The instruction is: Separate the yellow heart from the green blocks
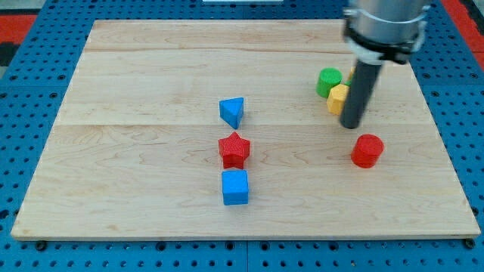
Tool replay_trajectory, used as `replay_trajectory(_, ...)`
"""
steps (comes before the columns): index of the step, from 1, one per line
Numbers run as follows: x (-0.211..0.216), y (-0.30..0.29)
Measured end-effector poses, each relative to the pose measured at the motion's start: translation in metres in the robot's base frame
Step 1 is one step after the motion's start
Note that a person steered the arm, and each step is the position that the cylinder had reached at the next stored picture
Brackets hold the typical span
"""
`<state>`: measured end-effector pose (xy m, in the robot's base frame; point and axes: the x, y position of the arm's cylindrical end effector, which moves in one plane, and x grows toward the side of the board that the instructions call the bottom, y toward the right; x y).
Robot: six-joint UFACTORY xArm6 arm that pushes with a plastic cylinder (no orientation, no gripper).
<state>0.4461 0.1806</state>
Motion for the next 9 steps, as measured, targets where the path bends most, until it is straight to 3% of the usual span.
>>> replay_trajectory(3,-0.032,0.105)
replay_trajectory(4,-0.070,0.076)
replay_trajectory(7,-0.139,-0.103)
replay_trajectory(9,-0.147,-0.050)
